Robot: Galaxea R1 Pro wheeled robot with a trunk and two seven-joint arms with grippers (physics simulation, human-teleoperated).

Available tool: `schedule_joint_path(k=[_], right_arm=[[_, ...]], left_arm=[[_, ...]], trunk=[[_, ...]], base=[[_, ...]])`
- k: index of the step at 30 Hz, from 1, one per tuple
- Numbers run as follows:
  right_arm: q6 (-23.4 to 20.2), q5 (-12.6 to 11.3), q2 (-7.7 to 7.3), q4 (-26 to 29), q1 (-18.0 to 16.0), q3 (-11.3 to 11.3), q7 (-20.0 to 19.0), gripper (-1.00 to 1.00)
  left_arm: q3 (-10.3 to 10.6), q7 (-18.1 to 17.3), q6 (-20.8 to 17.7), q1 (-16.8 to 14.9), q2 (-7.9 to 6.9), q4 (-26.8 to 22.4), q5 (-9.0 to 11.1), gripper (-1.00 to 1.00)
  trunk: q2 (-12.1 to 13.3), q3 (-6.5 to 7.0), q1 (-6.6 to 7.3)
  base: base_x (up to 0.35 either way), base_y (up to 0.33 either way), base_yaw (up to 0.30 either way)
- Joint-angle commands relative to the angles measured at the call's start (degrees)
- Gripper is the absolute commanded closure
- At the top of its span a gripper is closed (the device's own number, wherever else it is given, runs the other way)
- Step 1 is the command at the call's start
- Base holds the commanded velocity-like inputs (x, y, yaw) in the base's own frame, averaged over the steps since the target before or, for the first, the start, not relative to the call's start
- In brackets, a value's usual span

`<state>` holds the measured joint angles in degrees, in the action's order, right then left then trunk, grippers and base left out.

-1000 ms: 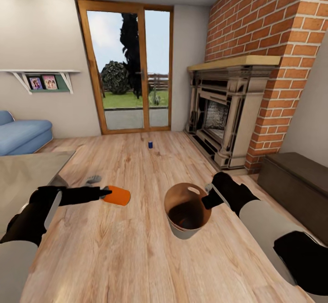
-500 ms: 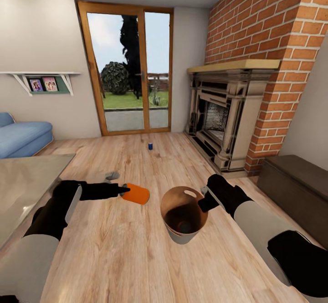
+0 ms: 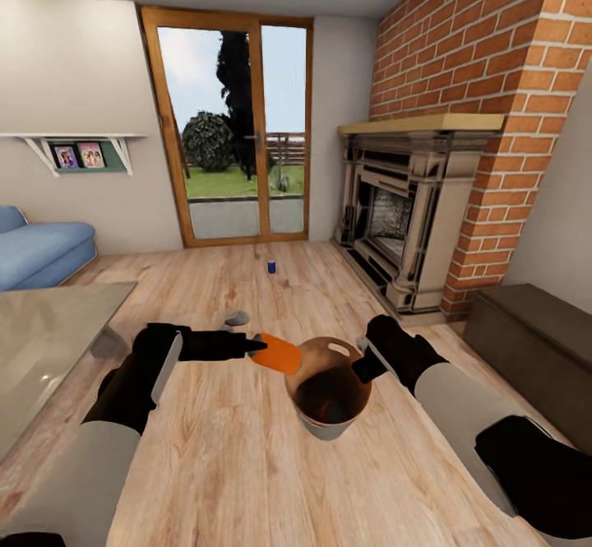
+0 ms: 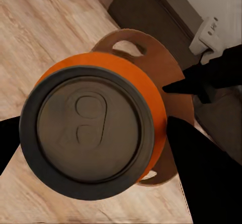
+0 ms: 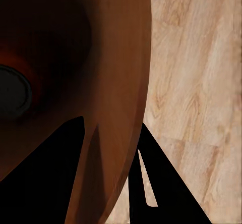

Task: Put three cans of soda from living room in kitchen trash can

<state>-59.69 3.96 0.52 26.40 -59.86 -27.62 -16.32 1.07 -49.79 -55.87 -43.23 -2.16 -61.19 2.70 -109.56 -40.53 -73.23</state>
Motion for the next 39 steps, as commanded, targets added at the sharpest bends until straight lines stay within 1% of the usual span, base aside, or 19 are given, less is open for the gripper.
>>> schedule_joint_path(k=[1,3,5,9,10,15,17,22,27,31,33,37,39], right_arm=[[-0.31,-3.25,0.08,0.07,-0.02,0.28,-0.14,1.0],[-0.31,-3.25,0.15,0.06,-0.04,0.28,-0.1,1.0],[-0.31,-3.25,0.22,0.07,-0.05,0.25,-0.06,1.0],[-0.31,-3.25,0.25,0.06,-0.07,-0.11,-0.04,1.0],[-0.31,-3.25,0.26,0.06,-0.06,-0.25,-0.03,1.0],[-0.31,-3.25,0.34,0.06,-0.05,-0.47,-0.03,1.0],[-0.31,-3.25,0.38,0.06,-0.04,-0.52,-0.01,1.0],[-0.31,-3.25,0.71,0.08,-0.04,-0.58,0.05,1.0],[-0.31,-3.25,1.09,0.06,-0.01,-0.59,0.13,1.0],[-0.31,-3.25,1.43,0.06,-0.02,-0.59,0.14,1.0],[-0.31,-3.25,1.65,-0.22,-0.03,-0.61,0.15,1.0],[-0.31,-3.25,1.9,-1.22,-0.02,-1.43,0.19,1.0],[-0.31,-3.25,2.03,-1.56,-0.05,-2.03,0.22,1.0]], left_arm=[[0.41,0.07,0.29,-0.01,0.37,0.04,-0.47,1.0],[0.92,0.38,0.3,-0.01,1.22,0.11,-0.52,1.0],[1.51,1.5,0.31,-0.01,3.09,0.24,-0.56,1.0],[1.87,3.28,0.32,-0.01,4.3,0.32,-0.55,1.0],[2.16,4.2,0.32,-0.01,4.64,0.42,-0.53,1.0],[3.6,5.7,0.38,-0.01,5.13,0.61,-0.53,1.0],[3.83,6.06,0.39,-0.01,5.2,0.62,-0.55,1.0],[4.25,9.28,0.44,-0.01,5.3,0.63,-0.49,1.0],[6.48,10.91,0.49,-0.01,5.32,0.63,-0.48,1.0],[7.26,12.74,0.54,-0.01,5.41,0.63,-0.44,1.0],[7.45,13.55,0.57,0.02,5.88,0.63,-0.44,1.0],[7.6,13.97,0.6,0.0,6.24,0.69,-0.48,1.0],[8.47,14.22,0.64,0.0,6.39,0.75,-0.54,1.0]], trunk=[[0.41,0.19,0.23],[1.21,0.55,0.67],[2.01,0.91,1.11],[2.01,0.91,1.11],[2.01,0.91,1.11],[2.01,0.91,1.11],[2.01,0.91,1.11],[2.01,0.91,1.11],[2.01,0.91,1.11],[2.01,0.91,1.11],[2.01,0.91,1.11],[2.01,0.91,1.11],[2.01,0.91,1.11]], base=[[0.0,0.0,0.0],[0.0,0.0,0.0],[0.0,0.0,0.0],[0.0,0.0,0.0],[0.0,0.0,0.0],[0.0,0.0,0.0],[0.0,0.0,0.0],[0.0,0.0,0.0],[0.0,0.0,0.0],[0.0,0.0,0.0],[0.0,0.0,0.0],[0.0,0.0,0.0],[0.0,0.0,0.0]])
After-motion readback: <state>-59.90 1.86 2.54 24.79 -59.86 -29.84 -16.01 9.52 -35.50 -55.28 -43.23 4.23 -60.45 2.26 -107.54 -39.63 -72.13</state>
